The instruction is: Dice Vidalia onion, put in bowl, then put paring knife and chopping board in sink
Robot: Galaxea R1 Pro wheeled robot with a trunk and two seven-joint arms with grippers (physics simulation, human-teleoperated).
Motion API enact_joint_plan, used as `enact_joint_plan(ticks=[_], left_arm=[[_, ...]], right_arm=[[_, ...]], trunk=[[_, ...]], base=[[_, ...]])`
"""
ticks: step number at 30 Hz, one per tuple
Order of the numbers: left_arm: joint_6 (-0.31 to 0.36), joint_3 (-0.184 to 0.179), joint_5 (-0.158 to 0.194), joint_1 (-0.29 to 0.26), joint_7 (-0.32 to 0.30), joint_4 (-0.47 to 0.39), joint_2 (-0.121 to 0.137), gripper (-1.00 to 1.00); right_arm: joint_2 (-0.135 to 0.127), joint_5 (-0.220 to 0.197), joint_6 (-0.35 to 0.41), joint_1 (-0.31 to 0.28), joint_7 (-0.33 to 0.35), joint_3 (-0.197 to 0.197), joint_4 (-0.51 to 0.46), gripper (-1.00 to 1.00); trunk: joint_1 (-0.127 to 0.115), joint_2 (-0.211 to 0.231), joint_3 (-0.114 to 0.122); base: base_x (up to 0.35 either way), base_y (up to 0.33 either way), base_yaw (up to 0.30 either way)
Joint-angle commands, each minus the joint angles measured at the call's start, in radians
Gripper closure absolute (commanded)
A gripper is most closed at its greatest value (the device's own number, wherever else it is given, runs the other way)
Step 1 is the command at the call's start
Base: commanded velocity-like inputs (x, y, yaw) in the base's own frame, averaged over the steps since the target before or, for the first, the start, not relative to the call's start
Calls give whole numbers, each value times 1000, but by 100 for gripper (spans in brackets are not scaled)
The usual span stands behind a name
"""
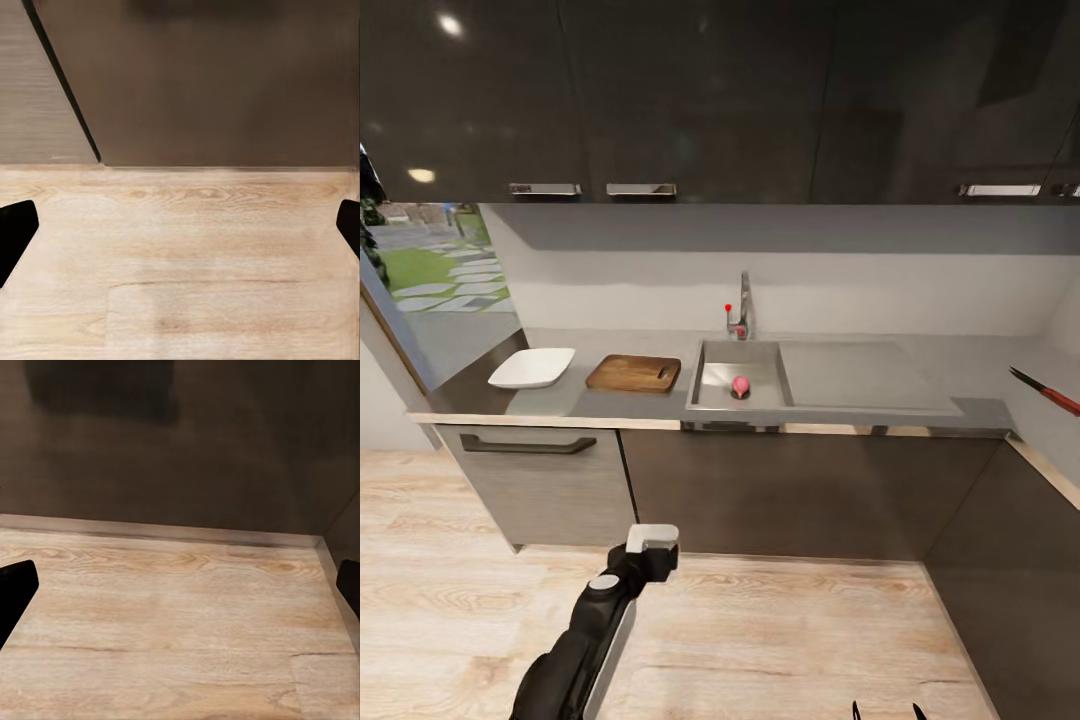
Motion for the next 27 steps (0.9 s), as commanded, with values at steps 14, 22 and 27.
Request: enact_joint_plan(ticks=[14,22,27], left_arm=[[279,-44,1,-36,7,-307,-10,-100],[399,-59,8,-276,8,-315,-17,-100],[441,-64,69,-405,8,-299,-19,-100]], right_arm=[[0,2,-1,-1,-10,7,1,-100],[0,2,2,-1,-10,6,1,-100],[-1,1,3,-1,-10,5,0,-100]], trunk=[[0,-1,-1],[0,-1,-1],[0,-1,-1]], base=[[0,0,0],[0,0,0],[0,0,0]])
